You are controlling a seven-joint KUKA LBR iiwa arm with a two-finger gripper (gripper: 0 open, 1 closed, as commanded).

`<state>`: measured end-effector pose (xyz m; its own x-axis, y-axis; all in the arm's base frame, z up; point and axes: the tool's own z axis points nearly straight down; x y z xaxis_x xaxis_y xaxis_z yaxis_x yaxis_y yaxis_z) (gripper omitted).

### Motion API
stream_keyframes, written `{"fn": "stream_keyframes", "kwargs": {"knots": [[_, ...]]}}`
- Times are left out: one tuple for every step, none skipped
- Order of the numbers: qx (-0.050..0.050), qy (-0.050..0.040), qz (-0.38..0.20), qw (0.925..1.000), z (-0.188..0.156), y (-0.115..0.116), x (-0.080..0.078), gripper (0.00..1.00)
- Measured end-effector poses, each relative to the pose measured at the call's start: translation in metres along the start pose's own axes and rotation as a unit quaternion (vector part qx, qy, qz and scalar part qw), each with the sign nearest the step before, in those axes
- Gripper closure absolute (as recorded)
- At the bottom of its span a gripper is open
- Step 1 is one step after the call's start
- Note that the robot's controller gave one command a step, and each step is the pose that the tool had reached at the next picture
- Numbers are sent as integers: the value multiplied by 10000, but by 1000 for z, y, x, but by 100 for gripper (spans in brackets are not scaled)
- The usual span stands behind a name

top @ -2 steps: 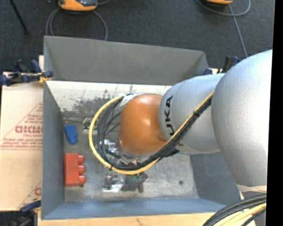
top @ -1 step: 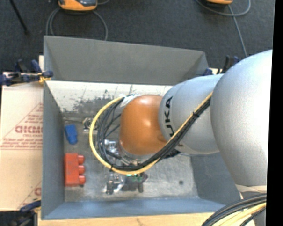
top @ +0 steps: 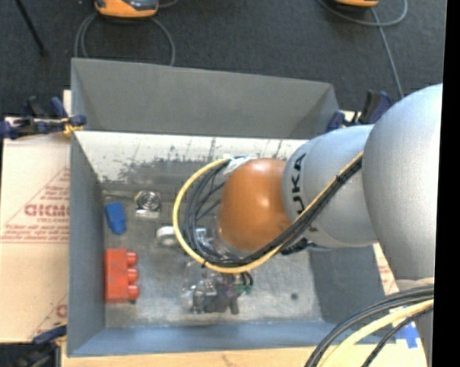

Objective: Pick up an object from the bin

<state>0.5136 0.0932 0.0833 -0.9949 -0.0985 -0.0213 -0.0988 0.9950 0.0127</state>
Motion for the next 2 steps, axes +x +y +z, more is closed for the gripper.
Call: {"fn": "stream_keyframes", "kwargs": {"knots": [[-18,-88,432,9990,0,-27,14,0],[29,-99,-1096,9939,3,-47,35,0]]}}
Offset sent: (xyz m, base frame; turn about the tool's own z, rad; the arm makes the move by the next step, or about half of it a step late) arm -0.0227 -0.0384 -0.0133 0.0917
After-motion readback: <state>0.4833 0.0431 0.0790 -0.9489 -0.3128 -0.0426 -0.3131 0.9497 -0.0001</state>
